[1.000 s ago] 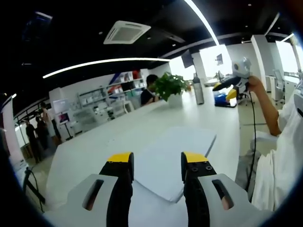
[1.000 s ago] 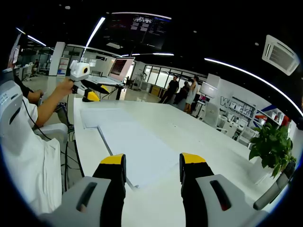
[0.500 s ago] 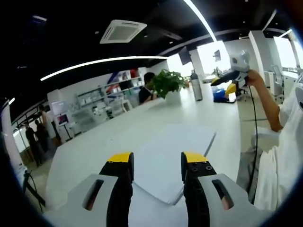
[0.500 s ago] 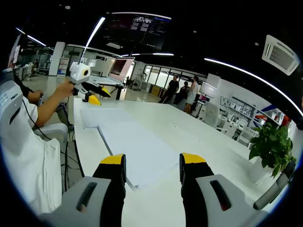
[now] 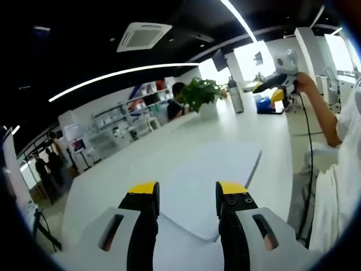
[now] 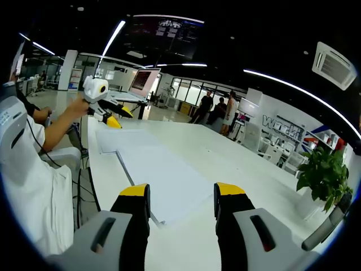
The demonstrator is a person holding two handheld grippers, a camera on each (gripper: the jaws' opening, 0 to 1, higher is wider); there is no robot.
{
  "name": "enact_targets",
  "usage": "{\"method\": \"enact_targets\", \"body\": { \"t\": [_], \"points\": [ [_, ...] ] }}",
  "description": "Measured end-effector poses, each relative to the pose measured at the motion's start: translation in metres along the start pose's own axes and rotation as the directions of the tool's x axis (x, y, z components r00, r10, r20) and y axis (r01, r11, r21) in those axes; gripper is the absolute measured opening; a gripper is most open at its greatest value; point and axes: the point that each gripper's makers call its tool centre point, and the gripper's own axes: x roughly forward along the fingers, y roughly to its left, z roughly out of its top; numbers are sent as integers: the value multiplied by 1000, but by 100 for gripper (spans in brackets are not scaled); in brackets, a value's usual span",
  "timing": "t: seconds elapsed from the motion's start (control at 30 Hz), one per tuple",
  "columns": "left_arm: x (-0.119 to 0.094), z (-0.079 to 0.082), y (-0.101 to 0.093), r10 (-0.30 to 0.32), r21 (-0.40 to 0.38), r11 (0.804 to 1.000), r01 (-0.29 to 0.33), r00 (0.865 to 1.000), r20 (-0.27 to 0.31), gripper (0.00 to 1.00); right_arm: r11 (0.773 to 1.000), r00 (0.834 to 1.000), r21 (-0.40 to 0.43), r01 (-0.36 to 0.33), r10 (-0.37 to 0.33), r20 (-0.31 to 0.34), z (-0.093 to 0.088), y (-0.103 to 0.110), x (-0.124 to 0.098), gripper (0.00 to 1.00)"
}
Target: Grasp the top corner of one sheet in the document stack and pull a single sheet out from the document stack, separating that one sheet from the rest and lifting it clear until the single sheet is fully removed from the stack
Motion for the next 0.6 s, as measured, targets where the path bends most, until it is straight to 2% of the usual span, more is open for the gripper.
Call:
{"method": "enact_targets", "body": {
  "t": [0.27, 0.43, 0.6],
  "points": [
    [8, -1, -8, -11, 99, 995, 12, 1000, -1, 40, 1000, 1000, -1, -2, 2, -2, 0, 0, 1, 45],
    [11, -8, -12, -39, 113, 993, 41, 999, -21, 41, 1000, 1000, -1, -7, 7, -4, -1, 1, 1, 45],
    [14, -8, -15, -55, 125, 990, 58, 998, -31, 41, 1000, 1000, -2, -7, 7, -5, -1, 1, 1, 45]
  ]
}}
